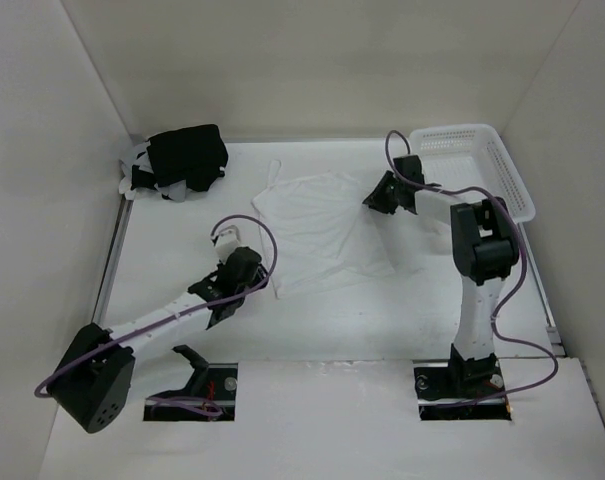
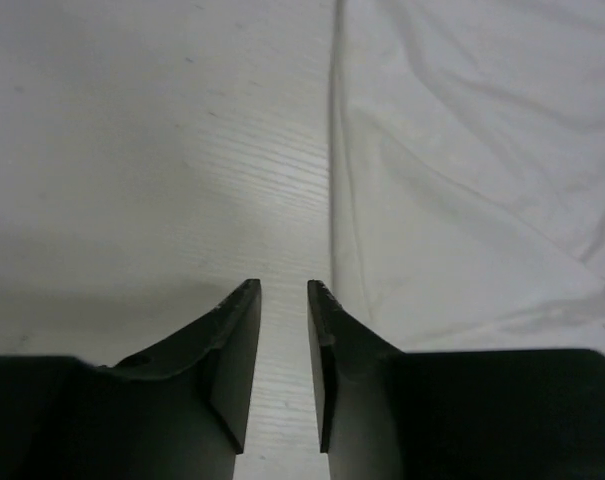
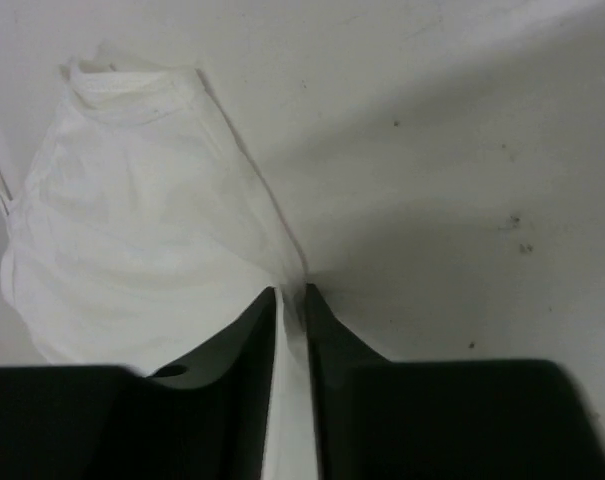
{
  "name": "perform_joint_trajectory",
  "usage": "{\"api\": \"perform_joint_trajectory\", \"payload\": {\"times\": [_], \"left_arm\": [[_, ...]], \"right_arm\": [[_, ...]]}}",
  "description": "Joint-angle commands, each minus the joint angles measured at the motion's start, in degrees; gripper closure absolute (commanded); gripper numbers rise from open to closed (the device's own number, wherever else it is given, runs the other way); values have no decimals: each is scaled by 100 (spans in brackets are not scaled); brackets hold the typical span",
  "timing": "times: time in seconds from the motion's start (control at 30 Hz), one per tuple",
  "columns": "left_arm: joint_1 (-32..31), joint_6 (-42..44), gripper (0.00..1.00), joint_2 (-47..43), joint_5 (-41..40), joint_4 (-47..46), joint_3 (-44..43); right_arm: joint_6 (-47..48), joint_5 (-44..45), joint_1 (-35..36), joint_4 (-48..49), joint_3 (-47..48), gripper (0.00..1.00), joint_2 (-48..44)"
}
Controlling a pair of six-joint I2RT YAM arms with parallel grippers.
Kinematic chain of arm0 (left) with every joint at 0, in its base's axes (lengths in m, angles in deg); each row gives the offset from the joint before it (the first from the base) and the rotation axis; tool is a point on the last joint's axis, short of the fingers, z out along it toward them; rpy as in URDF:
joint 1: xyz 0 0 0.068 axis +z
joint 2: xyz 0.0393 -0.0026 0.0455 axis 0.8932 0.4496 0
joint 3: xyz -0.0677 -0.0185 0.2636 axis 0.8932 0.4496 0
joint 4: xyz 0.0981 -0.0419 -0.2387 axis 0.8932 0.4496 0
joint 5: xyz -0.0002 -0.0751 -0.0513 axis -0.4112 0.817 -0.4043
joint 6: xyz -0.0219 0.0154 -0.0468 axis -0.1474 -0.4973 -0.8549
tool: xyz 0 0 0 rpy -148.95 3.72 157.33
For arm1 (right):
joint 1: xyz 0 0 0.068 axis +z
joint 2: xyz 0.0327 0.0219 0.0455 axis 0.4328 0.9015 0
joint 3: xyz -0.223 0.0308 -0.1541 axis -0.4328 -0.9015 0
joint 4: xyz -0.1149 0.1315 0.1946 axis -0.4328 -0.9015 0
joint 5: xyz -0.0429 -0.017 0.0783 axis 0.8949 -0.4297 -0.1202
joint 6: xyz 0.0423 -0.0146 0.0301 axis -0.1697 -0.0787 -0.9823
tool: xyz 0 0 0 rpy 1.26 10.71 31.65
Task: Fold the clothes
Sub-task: Flatten the tank top out
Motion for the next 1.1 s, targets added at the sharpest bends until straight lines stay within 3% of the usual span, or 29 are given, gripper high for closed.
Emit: {"api": "perform_joint_trajectory", "payload": {"times": [0.0, 0.13, 0.23, 0.47, 0.67, 0.9, 1.07], "left_arm": [[-808, -265, 70, 45, -34, 118, -166], [-1547, -872, 66, 387, -367, -84, -235], [-1715, -943, 71, 783, -640, 47, -455], [-1663, -979, 64, 1117, -772, -110, -473], [-1601, -847, 64, 1443, -597, -400, -535], [-1549, -768, 89, 1242, -438, -393, -439], [-1391, -916, 94, 539, -535, -14, -79]], "right_arm": [[-119, 402, 139, 716, -447, 66, -751], [-207, 911, 166, 1173, -1299, 62, -1568], [-251, 930, 200, 1341, -1765, 62, -1973], [-426, 956, 657, 2035, -3180, 64, -2975], [-128, 1035, 1272, 2009, -3796, 63, -3388], [-5, 1930, 1660, 1904, -4701, 62, -4170], [-285, 2703, 1660, 1369, -5553, 54, -5337]]}}
